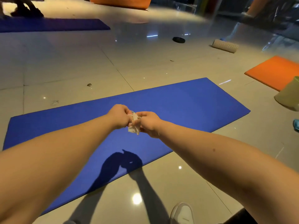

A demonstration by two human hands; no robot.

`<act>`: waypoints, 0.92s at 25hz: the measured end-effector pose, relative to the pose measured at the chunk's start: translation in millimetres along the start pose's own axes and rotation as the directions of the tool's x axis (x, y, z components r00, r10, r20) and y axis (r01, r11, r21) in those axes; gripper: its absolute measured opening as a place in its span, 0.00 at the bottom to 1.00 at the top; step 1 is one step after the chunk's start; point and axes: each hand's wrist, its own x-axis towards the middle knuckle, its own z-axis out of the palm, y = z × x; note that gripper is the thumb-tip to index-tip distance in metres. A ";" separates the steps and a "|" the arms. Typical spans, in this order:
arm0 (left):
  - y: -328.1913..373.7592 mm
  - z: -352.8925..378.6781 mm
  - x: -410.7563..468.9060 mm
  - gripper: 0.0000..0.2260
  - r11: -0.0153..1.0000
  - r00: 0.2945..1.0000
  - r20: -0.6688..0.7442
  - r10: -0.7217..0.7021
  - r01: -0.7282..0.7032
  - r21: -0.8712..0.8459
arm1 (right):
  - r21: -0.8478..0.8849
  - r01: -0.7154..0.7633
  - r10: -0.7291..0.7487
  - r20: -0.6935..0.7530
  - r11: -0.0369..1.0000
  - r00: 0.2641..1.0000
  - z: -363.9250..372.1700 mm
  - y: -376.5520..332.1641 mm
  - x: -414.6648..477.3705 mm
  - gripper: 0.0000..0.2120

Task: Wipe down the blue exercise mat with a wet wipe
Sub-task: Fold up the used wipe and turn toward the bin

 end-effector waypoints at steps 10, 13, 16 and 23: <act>-24.5 74.6 92.1 0.11 0.981 0.936 0.302 -0.182 0.152 0.121 | -0.227 -0.200 0.164 -0.167 0.953 0.972 -56.2 47.3 77.1 0.06; 17.8 50.1 71.3 0.09 0.967 0.906 0.350 -0.237 0.187 0.172 | -0.162 -0.320 0.286 -0.200 0.933 0.937 -59.2 16.8 51.5 0.08; 87.8 2.6 38.4 0.08 0.958 0.876 0.393 -0.278 0.225 0.175 | 0.068 -0.472 0.471 -0.273 0.879 0.839 -72.4 -51.5 0.2 0.07; 318.3 -114.3 -68.4 0.06 0.949 0.868 0.404 -0.287 0.316 -0.003 | 0.406 -0.375 0.516 -0.328 0.834 0.792 -140.9 -263.6 -192.5 0.04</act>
